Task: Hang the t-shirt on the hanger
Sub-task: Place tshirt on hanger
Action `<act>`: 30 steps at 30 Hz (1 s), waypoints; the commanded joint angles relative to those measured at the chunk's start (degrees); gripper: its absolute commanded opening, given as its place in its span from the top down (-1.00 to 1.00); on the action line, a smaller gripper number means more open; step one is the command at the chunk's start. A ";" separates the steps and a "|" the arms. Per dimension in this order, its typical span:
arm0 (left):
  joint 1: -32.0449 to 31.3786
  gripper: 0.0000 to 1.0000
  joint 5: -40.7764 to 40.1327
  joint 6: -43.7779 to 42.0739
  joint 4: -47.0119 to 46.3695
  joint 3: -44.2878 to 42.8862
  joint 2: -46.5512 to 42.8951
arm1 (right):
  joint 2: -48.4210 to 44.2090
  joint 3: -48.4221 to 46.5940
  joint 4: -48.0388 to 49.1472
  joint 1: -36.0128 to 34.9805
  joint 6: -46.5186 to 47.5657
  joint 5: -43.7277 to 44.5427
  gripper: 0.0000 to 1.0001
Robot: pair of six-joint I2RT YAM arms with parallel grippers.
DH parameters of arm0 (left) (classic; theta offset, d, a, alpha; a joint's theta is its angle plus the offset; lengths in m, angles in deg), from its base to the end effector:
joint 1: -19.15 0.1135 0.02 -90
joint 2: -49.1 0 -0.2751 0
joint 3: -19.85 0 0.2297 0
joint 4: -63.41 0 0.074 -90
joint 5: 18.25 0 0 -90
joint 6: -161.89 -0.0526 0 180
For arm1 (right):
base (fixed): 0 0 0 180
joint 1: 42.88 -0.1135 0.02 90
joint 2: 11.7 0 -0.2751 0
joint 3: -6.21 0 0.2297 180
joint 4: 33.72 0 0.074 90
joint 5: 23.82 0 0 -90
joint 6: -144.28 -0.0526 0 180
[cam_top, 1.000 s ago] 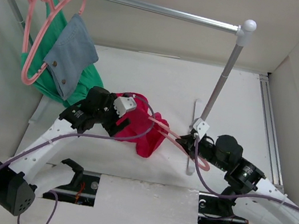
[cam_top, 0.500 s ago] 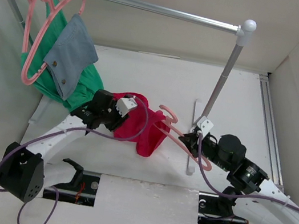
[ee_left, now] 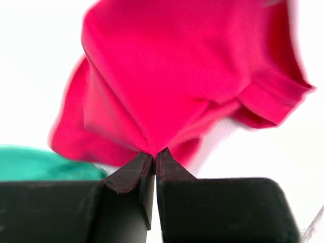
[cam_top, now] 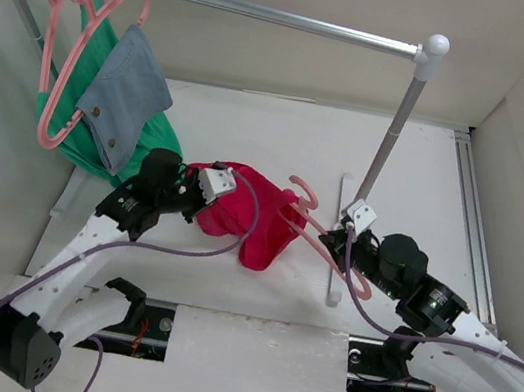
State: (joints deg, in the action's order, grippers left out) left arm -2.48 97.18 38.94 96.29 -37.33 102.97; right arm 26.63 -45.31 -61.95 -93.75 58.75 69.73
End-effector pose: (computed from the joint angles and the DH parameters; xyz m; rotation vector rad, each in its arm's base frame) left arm 0.1709 -0.0921 0.2890 1.1690 1.6835 -0.3396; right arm 0.0972 0.1143 0.3037 -0.8258 1.6703 0.5096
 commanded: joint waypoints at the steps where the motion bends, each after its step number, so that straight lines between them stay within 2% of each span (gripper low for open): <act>1: 0.27 1.00 10.66 -9.73 7.63 -5.85 -5.52 | 0.52 -3.87 1.13 1.38 -1.13 5.76 1.00; 3: 0.27 1.00 18.47 -16.15 15.61 -8.31 -6.93 | 0.52 -4.58 0.25 2.17 -2.35 7.69 1.00; 6: 0.27 1.00 24.29 -25.29 22.31 -9.81 -8.95 | 0.52 -5.89 -1.16 3.59 -2.89 9.18 1.00; 7: 0.27 1.00 25.01 -29.15 28.26 -9.81 -8.95 | 0.52 -6.59 -1.68 4.46 -2.89 10.41 1.00; 13: -0.26 1.00 25.02 -46.72 41.57 -10.96 -6.93 | -1.41 -7.65 -1.16 7.71 -3.42 11.65 1.00; 15: -0.26 1.00 25.02 -46.77 42.56 -10.96 -6.32 | -1.41 -7.65 -0.46 7.72 -3.42 10.96 1.00; 21: -2.80 1.00 21.42 -54.24 47.04 -10.25 -5.79 | -1.41 -7.04 0.86 7.72 -2.89 8.84 1.00; 25: -8.15 1.00 16.94 -53.10 47.04 -8.15 -5.79 | -1.41 -7.04 1.48 7.72 -3.42 9.54 1.00; 26: -11.47 1.00 16.06 -53.10 47.04 -7.01 -6.31 | -1.41 -7.04 1.48 7.72 -3.42 10.33 1.00; 30: -15.98 1.00 14.74 -53.10 47.04 -4.20 -6.93 | -1.41 -7.65 2.00 7.72 -3.42 11.57 1.00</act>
State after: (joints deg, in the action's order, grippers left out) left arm -16.18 112.80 -12.95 138.37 -43.58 97.07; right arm 26.13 -49.66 -66.12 -86.74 55.93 76.53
